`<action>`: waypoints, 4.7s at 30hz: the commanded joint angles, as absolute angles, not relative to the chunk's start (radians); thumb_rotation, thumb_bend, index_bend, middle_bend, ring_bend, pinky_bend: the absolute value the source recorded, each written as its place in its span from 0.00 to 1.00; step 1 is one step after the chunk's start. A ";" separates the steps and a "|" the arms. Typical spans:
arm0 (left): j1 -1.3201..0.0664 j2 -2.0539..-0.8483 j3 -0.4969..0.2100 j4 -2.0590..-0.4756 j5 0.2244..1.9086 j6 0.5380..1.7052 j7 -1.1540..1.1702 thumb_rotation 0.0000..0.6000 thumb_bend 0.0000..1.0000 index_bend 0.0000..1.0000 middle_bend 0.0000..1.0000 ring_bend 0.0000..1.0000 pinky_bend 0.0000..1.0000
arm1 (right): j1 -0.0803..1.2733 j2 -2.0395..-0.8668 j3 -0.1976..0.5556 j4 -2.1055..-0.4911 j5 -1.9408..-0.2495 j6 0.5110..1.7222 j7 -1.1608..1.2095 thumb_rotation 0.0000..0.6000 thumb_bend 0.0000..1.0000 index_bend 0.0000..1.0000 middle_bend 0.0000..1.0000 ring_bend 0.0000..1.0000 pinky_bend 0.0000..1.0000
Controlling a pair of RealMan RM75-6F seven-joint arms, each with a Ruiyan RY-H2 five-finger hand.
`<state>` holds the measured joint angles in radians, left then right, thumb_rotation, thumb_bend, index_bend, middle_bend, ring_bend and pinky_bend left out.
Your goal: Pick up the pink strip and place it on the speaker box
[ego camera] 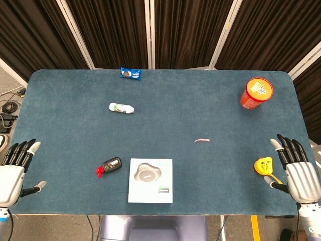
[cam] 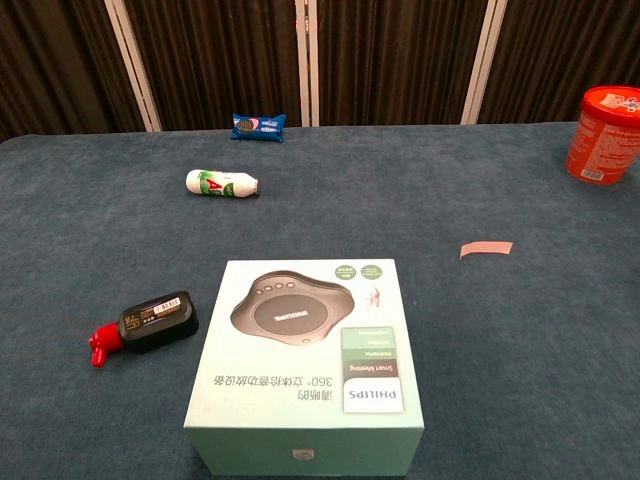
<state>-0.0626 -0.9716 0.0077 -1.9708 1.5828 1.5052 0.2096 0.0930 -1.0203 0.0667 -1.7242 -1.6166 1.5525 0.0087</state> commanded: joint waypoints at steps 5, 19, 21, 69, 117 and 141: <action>-0.063 -0.972 0.004 -1.968 1.579 1.505 0.207 1.00 0.00 0.00 0.00 0.00 0.00 | 0.100 -1.024 0.066 -1.720 -1.608 1.535 0.007 1.00 0.00 0.01 0.00 0.00 0.00; -0.106 -1.022 -0.038 -1.916 1.492 1.449 0.236 1.00 0.00 0.00 0.00 0.00 0.00 | 0.371 -1.075 0.189 -1.617 -1.399 1.125 -0.001 1.00 0.01 0.13 0.00 0.00 0.00; -0.112 -1.034 -0.043 -1.907 1.474 1.438 0.251 1.00 0.00 0.00 0.00 0.00 0.00 | 0.426 -1.104 0.209 -1.582 -1.365 1.050 0.003 1.00 0.03 0.21 0.00 0.00 0.00; -0.173 -1.098 -0.076 -1.854 1.282 1.364 0.337 1.00 0.00 0.00 0.00 0.00 0.00 | 0.769 -1.625 0.142 -0.955 -1.298 0.686 0.071 1.00 0.40 0.57 0.00 0.00 0.00; -0.182 -1.049 -0.060 -1.875 1.306 1.341 0.232 1.00 0.00 0.00 0.00 0.00 0.00 | 0.932 -1.402 0.164 -1.860 -1.206 0.817 -0.808 1.00 0.48 0.64 0.04 0.00 0.00; -0.187 -1.045 -0.054 -1.880 1.324 1.334 0.201 1.00 0.00 0.00 0.00 0.00 0.00 | 0.918 -1.279 0.097 -1.961 -1.226 1.001 -0.805 1.00 0.28 0.16 0.00 0.00 0.00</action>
<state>-0.1861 -1.0450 -0.0543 -1.8797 1.3225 1.3355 0.2030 0.9515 -1.3347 0.1108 -1.9521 -1.1439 0.9579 -0.8522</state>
